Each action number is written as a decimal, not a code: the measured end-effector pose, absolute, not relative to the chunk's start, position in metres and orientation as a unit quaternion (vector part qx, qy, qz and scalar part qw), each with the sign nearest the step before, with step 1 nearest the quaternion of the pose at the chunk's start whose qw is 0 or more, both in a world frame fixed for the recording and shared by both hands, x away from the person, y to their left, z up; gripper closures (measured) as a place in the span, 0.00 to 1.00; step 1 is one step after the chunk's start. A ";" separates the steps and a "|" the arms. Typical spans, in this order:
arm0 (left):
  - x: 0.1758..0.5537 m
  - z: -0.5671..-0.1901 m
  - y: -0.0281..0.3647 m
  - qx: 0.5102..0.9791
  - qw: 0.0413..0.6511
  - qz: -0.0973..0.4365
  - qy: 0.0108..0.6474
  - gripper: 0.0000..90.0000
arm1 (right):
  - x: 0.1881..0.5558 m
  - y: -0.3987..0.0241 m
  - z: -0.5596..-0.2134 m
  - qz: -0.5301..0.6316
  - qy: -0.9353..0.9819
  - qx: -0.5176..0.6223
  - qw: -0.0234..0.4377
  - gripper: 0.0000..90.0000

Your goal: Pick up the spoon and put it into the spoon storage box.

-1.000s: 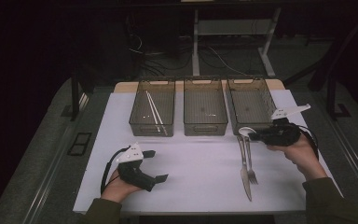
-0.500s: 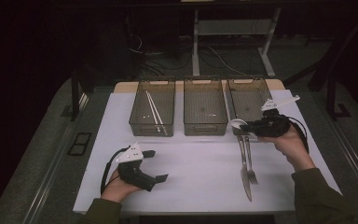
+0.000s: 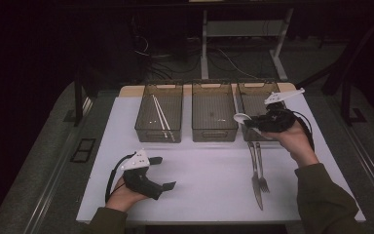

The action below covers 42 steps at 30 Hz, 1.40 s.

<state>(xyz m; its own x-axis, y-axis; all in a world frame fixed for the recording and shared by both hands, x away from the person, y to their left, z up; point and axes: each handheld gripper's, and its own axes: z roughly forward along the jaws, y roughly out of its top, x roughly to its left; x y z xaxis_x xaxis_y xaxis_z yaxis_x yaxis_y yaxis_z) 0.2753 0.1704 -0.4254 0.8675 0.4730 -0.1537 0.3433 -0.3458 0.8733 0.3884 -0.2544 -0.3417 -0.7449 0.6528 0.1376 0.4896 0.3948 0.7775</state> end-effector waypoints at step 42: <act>0.276 -0.424 0.172 0.812 0.524 0.062 0.249 0.00 | 0.464 -0.159 -0.363 0.403 0.847 0.339 0.074 0.89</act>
<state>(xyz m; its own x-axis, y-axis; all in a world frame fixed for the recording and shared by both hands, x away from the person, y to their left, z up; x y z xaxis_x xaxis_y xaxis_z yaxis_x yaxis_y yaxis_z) 0.2757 0.1722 -0.4245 0.8680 0.4699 -0.1603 0.3401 -0.3273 0.8816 0.4643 -0.1587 -0.3628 -0.7595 0.6336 0.1474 0.5144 0.4462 0.7323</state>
